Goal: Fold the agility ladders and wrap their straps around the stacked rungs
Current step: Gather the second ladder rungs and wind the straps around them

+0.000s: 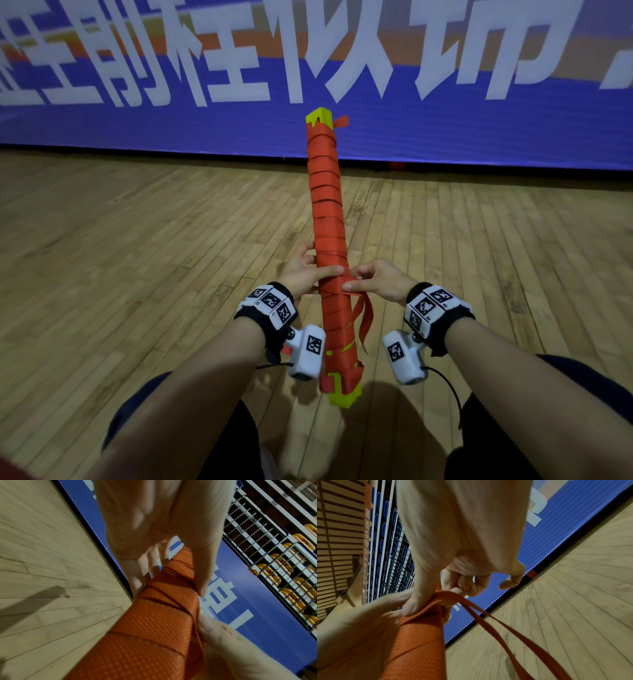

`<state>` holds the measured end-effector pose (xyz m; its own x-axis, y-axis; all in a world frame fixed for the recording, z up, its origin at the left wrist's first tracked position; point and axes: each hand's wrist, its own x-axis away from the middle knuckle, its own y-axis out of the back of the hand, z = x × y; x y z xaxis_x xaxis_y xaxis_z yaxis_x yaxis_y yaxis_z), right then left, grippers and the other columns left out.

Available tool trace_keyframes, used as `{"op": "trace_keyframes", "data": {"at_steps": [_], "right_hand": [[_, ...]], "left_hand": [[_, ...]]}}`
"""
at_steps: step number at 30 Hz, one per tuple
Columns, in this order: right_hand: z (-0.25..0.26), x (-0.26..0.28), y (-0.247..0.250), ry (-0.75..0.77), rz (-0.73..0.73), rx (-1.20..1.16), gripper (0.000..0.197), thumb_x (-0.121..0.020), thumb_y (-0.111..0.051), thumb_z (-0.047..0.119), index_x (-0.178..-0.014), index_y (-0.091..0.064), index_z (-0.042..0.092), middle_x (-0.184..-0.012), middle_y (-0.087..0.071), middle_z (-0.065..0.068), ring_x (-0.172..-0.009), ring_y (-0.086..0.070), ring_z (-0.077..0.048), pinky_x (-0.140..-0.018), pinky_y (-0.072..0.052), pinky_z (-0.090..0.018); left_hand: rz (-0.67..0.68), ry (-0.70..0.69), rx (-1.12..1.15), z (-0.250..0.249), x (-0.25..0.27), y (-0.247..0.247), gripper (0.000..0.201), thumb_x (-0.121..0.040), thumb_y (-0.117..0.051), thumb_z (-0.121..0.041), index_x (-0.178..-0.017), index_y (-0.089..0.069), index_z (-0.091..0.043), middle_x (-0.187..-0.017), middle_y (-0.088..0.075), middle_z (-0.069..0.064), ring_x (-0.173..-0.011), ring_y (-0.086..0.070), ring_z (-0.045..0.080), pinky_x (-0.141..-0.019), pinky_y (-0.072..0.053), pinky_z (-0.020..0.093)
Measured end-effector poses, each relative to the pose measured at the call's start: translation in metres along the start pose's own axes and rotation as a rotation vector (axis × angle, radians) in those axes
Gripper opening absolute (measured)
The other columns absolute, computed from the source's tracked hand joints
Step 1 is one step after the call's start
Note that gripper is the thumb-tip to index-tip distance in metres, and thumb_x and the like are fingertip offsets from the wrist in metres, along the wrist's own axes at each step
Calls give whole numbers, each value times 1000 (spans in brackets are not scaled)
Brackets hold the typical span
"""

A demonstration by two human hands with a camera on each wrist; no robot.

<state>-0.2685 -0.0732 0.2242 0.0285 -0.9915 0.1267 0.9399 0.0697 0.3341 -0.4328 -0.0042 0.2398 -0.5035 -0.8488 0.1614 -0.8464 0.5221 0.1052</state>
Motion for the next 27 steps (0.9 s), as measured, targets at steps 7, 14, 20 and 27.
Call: {"op": "trace_keyframes", "data": {"at_steps": [7,14,20,27], "right_hand": [[1,3,3,-8,45,-62,22,-86,-66,11,-107,-67,10,-102,-69,-4,-93,-64,-7,-92,-46,-17],[0,3,4,-19,39,-56,27,-83,-69,14,-107,-66,1,-113,-62,-29,-97,-60,-19,-96,-45,-27],[-2,4,-3,-32,46,-23,69,-73,-74,36,-109,-55,-19,-102,-63,-30,-95,-62,-32,-99,-44,-41],[-4,6,-1,-21,-17,-119,9,-83,-69,9,-86,-61,13,-81,-58,0,-81,-57,-13,-80,-45,-19]], "left_hand": [[146,30,160,-2,3,3,68,-82,-67,3,-137,-38,-24,-111,-68,4,-101,-65,16,-74,-53,34],[200,37,116,-6,6,4,61,-83,-66,3,-126,-42,-32,-103,-67,3,-102,-63,17,-85,-53,41],[132,20,-34,-9,10,-4,68,-76,-78,-8,-130,-41,-26,-118,-58,8,-104,-61,21,-70,-54,34],[143,20,70,-6,8,-1,69,-78,-73,-1,-136,-41,-21,-118,-59,4,-113,-59,23,-87,-53,46]]}}
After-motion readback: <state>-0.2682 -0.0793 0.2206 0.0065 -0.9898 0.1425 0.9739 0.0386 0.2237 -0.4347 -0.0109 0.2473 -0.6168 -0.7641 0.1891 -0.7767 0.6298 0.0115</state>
